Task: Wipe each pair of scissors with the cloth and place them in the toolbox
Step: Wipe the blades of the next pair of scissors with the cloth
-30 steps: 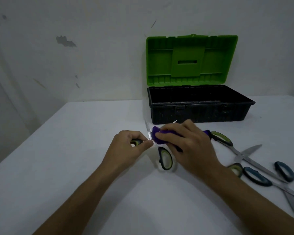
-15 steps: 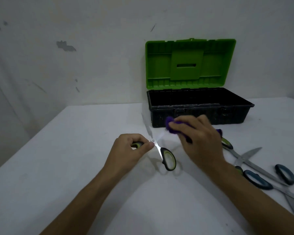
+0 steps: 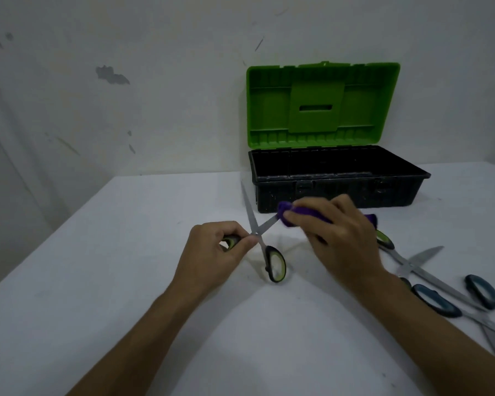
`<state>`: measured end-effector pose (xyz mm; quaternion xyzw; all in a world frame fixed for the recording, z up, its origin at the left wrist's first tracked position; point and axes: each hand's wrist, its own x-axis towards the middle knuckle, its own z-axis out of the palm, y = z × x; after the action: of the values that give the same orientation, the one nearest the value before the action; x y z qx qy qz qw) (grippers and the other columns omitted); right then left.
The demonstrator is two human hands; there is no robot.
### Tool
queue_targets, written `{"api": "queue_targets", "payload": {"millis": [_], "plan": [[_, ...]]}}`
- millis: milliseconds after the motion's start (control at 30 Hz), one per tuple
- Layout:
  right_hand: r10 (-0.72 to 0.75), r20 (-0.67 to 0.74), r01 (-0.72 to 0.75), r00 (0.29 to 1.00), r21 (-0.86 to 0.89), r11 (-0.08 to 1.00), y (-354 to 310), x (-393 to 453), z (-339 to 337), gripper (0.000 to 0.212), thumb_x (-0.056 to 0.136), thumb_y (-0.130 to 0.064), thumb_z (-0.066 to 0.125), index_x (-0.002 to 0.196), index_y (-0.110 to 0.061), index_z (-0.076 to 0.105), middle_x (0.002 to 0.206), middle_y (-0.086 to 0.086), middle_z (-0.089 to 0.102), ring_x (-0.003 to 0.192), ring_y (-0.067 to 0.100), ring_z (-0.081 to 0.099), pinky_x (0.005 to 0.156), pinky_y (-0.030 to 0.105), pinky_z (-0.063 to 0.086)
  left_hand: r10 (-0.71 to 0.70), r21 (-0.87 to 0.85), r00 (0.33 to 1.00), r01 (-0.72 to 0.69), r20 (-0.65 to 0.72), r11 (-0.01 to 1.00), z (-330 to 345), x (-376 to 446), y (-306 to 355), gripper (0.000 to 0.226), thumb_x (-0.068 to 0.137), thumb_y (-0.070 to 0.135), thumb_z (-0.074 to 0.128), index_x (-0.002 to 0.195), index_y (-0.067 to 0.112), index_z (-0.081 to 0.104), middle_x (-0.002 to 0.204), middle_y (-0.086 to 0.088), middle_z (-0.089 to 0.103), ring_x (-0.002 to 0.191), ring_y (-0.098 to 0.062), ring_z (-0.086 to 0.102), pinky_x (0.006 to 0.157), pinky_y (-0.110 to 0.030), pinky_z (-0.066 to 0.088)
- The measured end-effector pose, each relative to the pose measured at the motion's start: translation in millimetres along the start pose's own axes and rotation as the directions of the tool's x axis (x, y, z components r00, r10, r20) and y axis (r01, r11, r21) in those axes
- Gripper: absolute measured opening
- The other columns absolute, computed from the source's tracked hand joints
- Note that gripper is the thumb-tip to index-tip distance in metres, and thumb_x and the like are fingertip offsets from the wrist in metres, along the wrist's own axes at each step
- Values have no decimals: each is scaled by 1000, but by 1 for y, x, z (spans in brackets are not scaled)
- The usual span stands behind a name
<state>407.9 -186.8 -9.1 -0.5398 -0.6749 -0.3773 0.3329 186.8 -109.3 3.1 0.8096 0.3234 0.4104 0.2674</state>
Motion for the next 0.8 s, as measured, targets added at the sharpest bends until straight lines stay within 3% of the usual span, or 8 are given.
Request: {"api": "queue_targets", "payload": {"millis": [133,233,333,467,533,600,700,800], "plan": [[173,-44,-175,984,-49,983,12,3,-7,30,86,-11,71,116,-14,70,116,3,66,85,24,50,61,34,49,-99,-72,995,101,27,992,1,2,-4,18,83,30,74,68,21,73,60,5,66,53,-3,52,52,-15,40],[13,-62,-11,998,33,999,-7,5,-11,28,86,-16,71,113,-11,72,115,5,67,84,22,51,65,28,47,-136,-55,990,137,22,989,4,3,-4,19,83,33,74,68,21,73,59,7,64,54,-2,53,53,-12,40],[-140,51,134,989,115,984,-28,3,-3,31,87,-21,67,117,-13,69,117,5,66,90,20,53,71,26,48,-120,-76,991,124,53,989,7,1,1,19,84,33,73,69,21,72,59,9,64,54,-3,54,53,-16,41],[83,1,-83,997,93,992,-11,5,-1,35,84,-16,73,119,-15,68,116,1,63,87,20,52,66,29,49,-143,-164,985,158,99,974,2,1,7,21,85,25,73,71,10,73,47,15,54,40,-1,44,46,-10,32],[244,-24,-243,969,38,969,3,4,-6,39,82,-13,76,119,-15,68,114,1,63,89,21,52,64,27,49,-169,-174,978,188,120,967,3,-1,7,22,85,26,73,72,8,73,45,16,51,37,-1,41,45,-10,31],[308,-37,-308,951,10,951,13,0,-12,42,80,-13,77,121,-13,66,114,3,63,92,22,53,65,27,49,-188,-189,972,213,142,959,6,-2,8,23,85,28,73,73,8,73,44,16,50,37,-1,41,45,-10,32],[217,-48,-213,975,68,975,7,-2,-17,39,82,-16,73,121,-11,67,115,6,63,91,21,53,71,24,47,-202,-160,970,222,135,962,10,-1,9,21,85,31,73,73,13,74,44,19,53,39,1,45,46,-10,33],[29,45,-36,999,150,988,-13,-1,-12,38,86,-26,65,123,-17,61,117,4,61,92,19,54,72,24,48,-211,-135,968,229,135,964,9,-2,10,18,84,30,73,73,16,73,45,22,54,41,2,50,46,-10,34]]}}
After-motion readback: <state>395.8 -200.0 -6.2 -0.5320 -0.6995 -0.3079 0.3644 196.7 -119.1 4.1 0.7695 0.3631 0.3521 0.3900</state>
